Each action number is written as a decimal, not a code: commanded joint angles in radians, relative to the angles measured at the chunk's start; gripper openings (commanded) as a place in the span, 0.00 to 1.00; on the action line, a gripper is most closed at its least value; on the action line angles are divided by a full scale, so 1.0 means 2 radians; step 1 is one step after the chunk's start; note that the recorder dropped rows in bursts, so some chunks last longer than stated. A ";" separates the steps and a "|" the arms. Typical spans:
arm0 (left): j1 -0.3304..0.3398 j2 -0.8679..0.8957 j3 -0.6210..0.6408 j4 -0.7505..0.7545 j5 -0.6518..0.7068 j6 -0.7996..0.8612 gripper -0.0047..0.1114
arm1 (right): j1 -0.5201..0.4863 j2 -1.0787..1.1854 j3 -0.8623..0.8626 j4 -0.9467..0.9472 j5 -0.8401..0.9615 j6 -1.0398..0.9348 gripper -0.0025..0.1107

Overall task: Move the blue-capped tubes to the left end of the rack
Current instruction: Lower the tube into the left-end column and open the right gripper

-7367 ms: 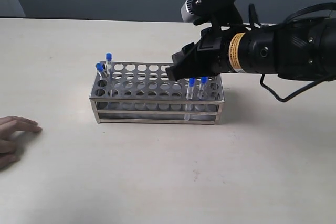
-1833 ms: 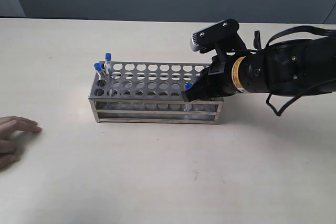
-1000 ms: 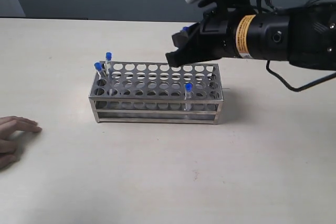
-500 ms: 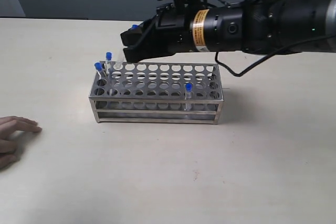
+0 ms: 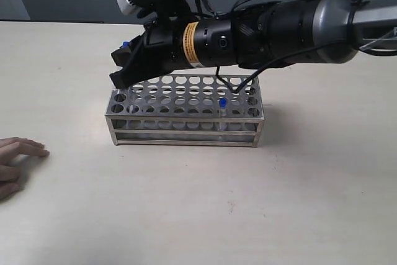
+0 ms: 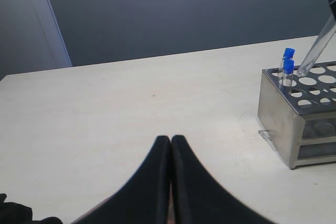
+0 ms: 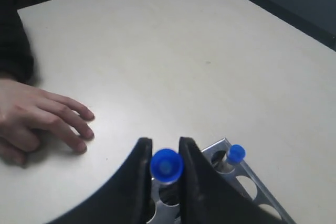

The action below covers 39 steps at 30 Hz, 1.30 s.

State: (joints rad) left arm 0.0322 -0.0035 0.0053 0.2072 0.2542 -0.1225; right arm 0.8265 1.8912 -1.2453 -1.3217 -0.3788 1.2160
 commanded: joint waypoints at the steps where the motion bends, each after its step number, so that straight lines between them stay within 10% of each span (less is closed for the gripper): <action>1: -0.002 0.002 -0.003 -0.003 -0.004 0.000 0.05 | 0.001 0.005 -0.005 -0.044 0.018 0.029 0.02; 39: -0.002 0.002 -0.003 -0.003 -0.004 0.000 0.05 | 0.025 0.055 -0.058 -0.145 -0.006 0.078 0.02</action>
State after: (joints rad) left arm 0.0322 -0.0035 0.0053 0.2072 0.2542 -0.1225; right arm 0.8517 1.9810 -1.3383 -1.5771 -0.3802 1.3538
